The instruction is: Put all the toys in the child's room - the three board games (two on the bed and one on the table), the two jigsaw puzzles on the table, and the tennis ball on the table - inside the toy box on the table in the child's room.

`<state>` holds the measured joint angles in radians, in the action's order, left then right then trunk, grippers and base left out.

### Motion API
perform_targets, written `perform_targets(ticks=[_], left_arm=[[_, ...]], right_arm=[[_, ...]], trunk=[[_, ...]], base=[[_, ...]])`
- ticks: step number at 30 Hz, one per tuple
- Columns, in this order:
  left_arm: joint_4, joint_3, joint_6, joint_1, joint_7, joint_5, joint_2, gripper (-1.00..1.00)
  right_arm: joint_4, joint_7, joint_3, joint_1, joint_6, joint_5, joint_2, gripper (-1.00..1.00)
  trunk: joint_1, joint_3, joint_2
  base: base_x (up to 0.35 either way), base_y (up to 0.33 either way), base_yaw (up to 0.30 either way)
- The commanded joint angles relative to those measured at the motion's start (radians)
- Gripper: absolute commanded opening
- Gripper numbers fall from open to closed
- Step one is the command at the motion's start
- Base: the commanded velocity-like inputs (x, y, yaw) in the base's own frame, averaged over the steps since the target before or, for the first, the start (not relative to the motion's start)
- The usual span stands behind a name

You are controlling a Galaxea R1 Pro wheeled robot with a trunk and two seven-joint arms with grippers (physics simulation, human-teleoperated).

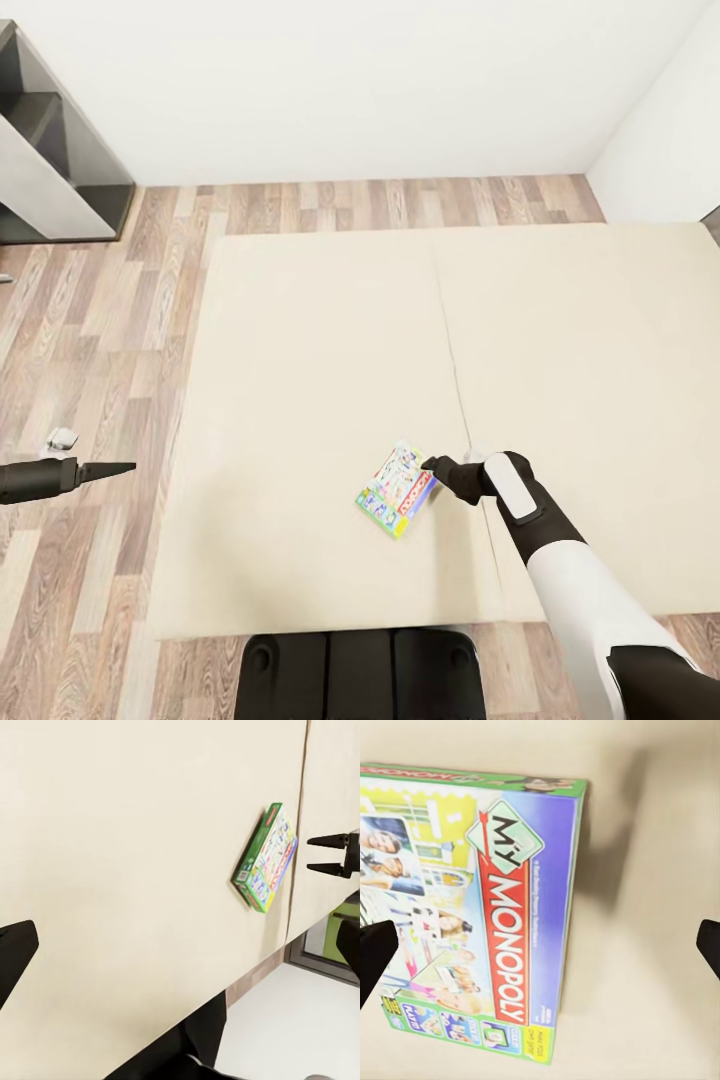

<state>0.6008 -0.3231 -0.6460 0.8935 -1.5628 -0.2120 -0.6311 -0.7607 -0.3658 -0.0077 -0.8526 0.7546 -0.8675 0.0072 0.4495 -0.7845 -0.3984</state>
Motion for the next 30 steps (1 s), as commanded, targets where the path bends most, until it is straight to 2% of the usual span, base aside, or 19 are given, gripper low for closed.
perform_targets(ticks=[1, 17, 22, 25, 30], left_arm=[[0.001, -0.004, -0.011, 0.001, -0.008, -0.010, 0.001, 1.00], [0.001, -0.004, -0.011, 0.001, -0.008, -0.010, 0.001, 1.00], [0.001, -0.004, -0.011, 0.001, -0.008, -0.010, 0.001, 1.00], [0.001, -0.004, -0.011, 0.001, -0.008, -0.010, 0.001, 1.00], [0.001, -0.004, -0.011, 0.001, -0.008, -0.010, 0.002, 1.00]], right_arm=[[-0.001, -0.010, -0.001, 0.000, 0.002, -0.011, 0.000, 1.00], [-0.004, 0.007, 0.000, 0.000, 0.006, -0.018, -0.001, 1.00], [-0.005, 0.068, 0.001, 0.000, 0.007, -0.019, -0.001, 1.00], [-0.003, 0.143, 0.001, 0.000, 0.007, -0.017, -0.002, 1.00], [-0.002, 0.191, 0.002, 0.000, 0.007, -0.014, -0.002, 1.00]], trunk=[[0.001, -0.003, -0.002], [0.001, -0.029, -0.002], [0.001, -0.038, -0.002], [0.001, -0.043, -0.002], [0.001, -0.051, -0.002]], base=[[0.000, 0.000, 0.000], [0.000, 0.000, 0.000], [0.000, 0.000, 0.000], [0.000, 0.000, 0.000], [0.000, 0.000, 0.000]])
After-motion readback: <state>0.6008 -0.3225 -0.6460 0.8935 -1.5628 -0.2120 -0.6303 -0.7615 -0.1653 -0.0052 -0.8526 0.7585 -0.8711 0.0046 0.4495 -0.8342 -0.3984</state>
